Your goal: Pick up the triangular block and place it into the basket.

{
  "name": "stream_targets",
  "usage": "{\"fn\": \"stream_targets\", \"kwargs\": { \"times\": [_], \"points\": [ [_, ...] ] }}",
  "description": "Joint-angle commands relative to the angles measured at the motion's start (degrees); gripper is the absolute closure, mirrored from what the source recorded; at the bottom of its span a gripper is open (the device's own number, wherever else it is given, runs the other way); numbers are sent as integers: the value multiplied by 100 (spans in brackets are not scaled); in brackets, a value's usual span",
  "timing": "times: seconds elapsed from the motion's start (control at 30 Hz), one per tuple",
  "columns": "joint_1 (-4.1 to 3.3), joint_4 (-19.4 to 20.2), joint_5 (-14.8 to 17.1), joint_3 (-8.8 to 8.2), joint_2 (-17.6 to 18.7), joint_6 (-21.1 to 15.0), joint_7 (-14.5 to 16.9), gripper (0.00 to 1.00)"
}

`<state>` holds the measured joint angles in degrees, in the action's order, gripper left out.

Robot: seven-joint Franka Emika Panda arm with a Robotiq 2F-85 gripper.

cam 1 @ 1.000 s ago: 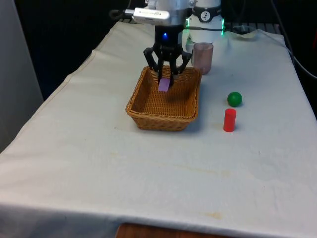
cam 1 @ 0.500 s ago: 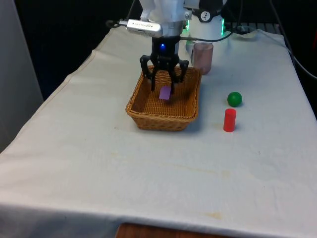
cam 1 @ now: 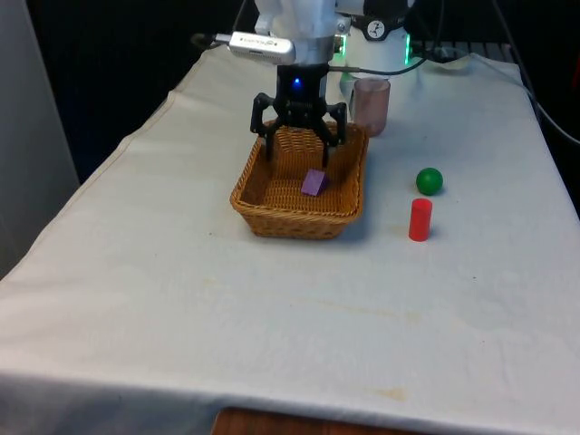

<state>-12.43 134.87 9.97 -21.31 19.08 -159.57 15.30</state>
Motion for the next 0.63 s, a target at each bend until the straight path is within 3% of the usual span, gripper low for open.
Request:
{"fn": "stream_targets", "kwargs": {
  "times": [0.0,0.6],
  "points": [
    [23,17,34,29,-92,52,69,0],
    [-6,-63,-34,-17,-510,264,195,0]
  ]
}}
